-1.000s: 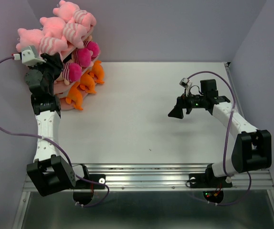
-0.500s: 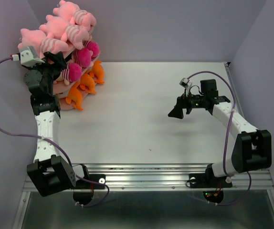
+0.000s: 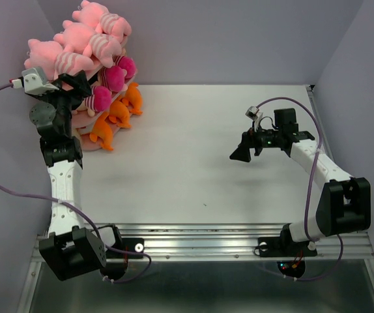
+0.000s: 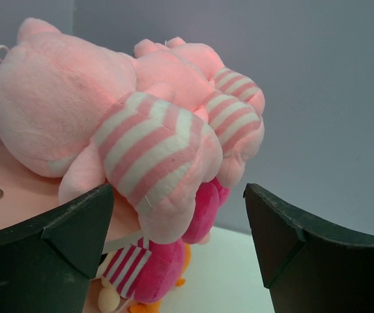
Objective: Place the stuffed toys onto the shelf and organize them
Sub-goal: Place the stuffed toy onto shelf
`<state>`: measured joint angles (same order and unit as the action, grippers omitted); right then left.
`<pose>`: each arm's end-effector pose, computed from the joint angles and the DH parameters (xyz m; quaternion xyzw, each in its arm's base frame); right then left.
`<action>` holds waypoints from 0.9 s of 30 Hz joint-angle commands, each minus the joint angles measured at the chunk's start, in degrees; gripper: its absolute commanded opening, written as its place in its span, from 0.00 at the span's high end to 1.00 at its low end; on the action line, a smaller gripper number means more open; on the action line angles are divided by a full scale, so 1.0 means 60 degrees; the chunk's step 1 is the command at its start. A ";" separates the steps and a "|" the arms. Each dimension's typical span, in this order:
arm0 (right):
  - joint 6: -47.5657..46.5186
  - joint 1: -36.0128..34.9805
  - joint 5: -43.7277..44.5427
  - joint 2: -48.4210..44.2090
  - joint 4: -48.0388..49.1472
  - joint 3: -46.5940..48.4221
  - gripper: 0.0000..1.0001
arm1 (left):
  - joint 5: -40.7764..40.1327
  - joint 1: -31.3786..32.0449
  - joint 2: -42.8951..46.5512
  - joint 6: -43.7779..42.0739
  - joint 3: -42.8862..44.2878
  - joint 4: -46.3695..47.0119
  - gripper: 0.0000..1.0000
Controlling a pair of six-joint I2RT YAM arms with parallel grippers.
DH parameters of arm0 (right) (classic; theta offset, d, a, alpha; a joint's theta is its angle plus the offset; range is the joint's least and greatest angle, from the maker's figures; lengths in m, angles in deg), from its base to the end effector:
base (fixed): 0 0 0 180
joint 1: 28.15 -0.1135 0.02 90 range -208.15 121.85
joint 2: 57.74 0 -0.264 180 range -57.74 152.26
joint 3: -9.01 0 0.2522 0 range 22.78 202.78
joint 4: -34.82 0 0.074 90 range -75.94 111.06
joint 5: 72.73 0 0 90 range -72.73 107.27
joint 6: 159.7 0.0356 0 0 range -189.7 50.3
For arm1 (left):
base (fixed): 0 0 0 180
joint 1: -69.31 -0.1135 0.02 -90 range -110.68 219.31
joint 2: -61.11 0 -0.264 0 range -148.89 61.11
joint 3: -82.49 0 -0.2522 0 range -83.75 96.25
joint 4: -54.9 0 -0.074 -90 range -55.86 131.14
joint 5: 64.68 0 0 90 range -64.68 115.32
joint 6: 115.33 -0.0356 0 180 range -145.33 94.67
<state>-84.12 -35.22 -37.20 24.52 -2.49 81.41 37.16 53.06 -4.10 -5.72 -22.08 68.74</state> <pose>0.2915 0.0653 0.2625 -0.3185 0.7821 0.4044 0.3513 0.2487 0.0649 0.4423 -0.0843 0.5416 -0.0806 0.8325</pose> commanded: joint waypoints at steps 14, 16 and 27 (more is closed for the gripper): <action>-0.0176 0.0080 -0.0266 -0.0175 0.0263 -0.0060 0.00 | 0.0940 0.0027 0.1860 -0.0690 0.0925 -0.1183 0.05; -0.0176 0.0080 -0.0266 -0.0175 0.0263 -0.0045 0.00 | 0.1234 0.0130 0.1772 -0.0749 0.1261 -0.1434 0.05; -0.0190 0.0168 -0.0207 -0.0145 0.0234 -0.0060 0.00 | 0.0342 0.4127 -0.0600 -0.3152 0.4733 -0.4466 0.05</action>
<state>-84.36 -34.87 -37.44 24.52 -2.49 81.41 41.37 73.41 -4.40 -18.74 0.26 47.64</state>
